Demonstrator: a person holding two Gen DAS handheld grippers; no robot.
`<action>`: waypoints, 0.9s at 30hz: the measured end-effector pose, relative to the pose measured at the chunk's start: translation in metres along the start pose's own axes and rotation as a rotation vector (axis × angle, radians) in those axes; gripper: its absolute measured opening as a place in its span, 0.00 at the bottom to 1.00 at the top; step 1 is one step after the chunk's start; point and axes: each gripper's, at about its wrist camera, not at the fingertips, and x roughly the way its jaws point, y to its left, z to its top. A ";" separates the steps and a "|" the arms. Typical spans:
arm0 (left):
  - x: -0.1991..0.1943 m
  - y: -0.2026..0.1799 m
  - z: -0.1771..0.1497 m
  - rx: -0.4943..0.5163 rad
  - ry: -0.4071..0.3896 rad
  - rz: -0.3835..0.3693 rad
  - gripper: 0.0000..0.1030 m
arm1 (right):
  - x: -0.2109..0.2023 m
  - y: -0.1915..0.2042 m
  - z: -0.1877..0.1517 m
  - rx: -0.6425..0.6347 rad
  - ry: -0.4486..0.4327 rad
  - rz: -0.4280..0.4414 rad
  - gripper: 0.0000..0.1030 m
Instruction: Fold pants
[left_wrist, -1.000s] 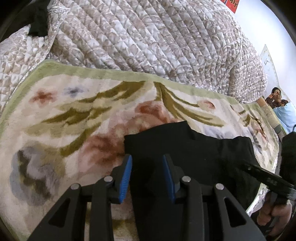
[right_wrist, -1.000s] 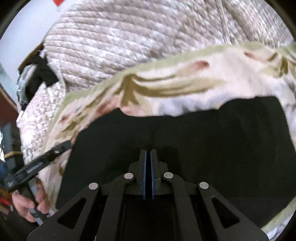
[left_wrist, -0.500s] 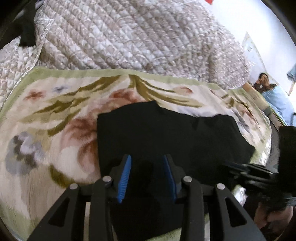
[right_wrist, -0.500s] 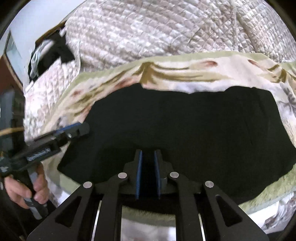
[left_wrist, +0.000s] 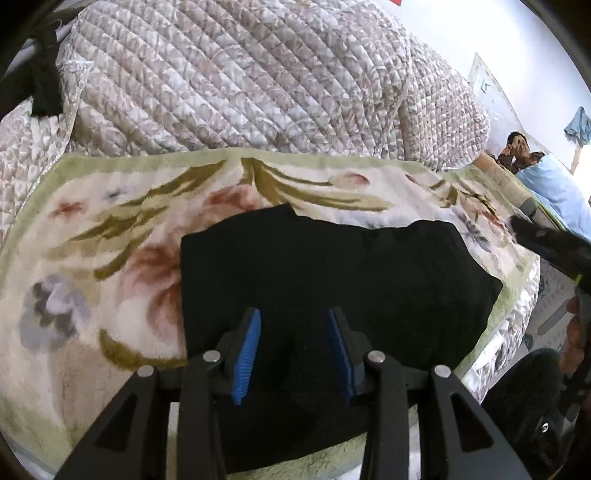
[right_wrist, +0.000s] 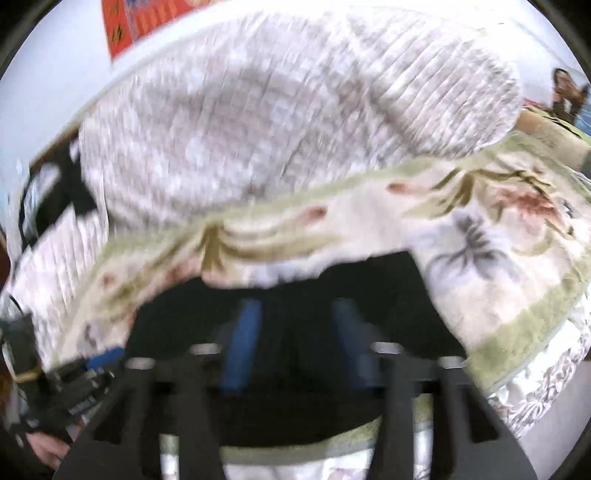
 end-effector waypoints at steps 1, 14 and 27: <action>0.003 -0.002 0.000 0.001 0.010 0.000 0.40 | -0.002 -0.007 -0.005 0.024 0.001 -0.003 0.69; 0.021 -0.031 -0.013 0.076 0.076 -0.062 0.40 | 0.048 -0.089 -0.073 0.345 0.209 -0.033 0.69; 0.021 -0.022 -0.009 0.042 0.075 -0.058 0.40 | 0.054 -0.102 -0.062 0.417 0.124 -0.106 0.69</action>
